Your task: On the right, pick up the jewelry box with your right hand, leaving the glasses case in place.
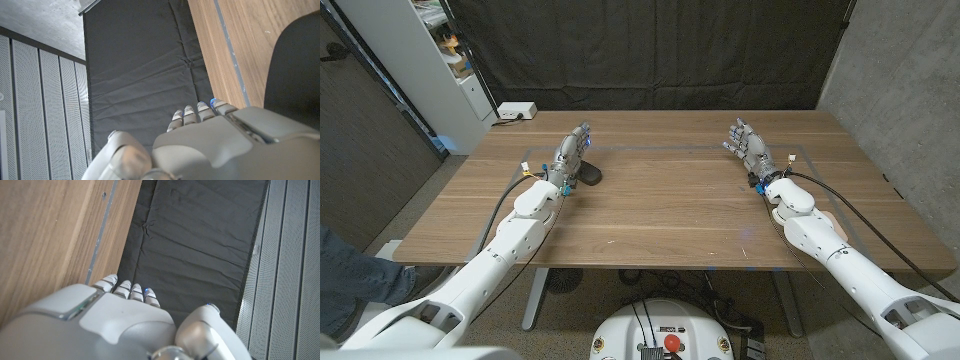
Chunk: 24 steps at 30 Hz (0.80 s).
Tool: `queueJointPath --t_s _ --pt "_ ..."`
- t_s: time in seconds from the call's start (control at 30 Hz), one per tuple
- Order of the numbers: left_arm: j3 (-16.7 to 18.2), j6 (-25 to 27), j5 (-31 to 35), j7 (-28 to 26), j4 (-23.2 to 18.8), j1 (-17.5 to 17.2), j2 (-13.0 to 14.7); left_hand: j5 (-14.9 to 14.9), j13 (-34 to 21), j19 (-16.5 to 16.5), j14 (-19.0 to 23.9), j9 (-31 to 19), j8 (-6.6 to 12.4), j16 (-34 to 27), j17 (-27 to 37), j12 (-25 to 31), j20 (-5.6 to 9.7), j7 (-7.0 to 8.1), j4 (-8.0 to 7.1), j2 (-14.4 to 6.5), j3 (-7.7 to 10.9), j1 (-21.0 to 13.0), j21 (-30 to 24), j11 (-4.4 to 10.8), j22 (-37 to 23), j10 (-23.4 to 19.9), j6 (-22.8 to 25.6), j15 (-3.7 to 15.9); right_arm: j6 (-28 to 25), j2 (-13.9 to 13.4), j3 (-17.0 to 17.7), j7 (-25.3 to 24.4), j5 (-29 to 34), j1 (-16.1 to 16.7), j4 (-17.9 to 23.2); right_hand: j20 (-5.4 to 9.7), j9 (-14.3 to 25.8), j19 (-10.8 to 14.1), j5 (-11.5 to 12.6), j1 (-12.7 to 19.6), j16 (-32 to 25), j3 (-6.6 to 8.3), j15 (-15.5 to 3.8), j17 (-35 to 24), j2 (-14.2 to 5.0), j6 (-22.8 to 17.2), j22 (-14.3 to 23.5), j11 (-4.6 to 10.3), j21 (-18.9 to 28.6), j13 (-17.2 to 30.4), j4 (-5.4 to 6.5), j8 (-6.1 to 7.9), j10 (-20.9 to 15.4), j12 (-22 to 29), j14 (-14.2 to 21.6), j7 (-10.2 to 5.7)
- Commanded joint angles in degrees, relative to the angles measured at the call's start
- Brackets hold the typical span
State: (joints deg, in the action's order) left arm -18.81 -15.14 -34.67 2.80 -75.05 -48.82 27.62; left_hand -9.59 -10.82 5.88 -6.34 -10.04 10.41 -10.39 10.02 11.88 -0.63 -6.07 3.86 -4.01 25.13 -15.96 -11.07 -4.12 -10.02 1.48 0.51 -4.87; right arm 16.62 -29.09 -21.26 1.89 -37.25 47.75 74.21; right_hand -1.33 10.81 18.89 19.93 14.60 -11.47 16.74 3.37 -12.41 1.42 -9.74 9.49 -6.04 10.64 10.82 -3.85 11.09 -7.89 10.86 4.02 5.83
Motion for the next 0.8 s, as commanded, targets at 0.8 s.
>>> queueJointPath --t_s 0.8 --pt "14.39 5.88 12.46 8.28 -0.53 -1.91 -12.04 -0.42 -0.20 0.63 -0.59 -0.09 0.23 -0.24 0.23 0.13 -0.58 -0.35 0.20 -0.37 0.33 -0.53 -0.19 -0.45 -0.17 0.29 -0.23 0.03 1.63 0.32 0.48 1.06 0.16 -0.12 -0.54 -0.14 0.13 0.45 0.10 0.83 -0.45 0.52 -0.13 -0.15 -0.12 -0.48 0.25 -0.05 0.24 0.28 -0.29 0.27 -0.17 0.35 0.62 -0.07"
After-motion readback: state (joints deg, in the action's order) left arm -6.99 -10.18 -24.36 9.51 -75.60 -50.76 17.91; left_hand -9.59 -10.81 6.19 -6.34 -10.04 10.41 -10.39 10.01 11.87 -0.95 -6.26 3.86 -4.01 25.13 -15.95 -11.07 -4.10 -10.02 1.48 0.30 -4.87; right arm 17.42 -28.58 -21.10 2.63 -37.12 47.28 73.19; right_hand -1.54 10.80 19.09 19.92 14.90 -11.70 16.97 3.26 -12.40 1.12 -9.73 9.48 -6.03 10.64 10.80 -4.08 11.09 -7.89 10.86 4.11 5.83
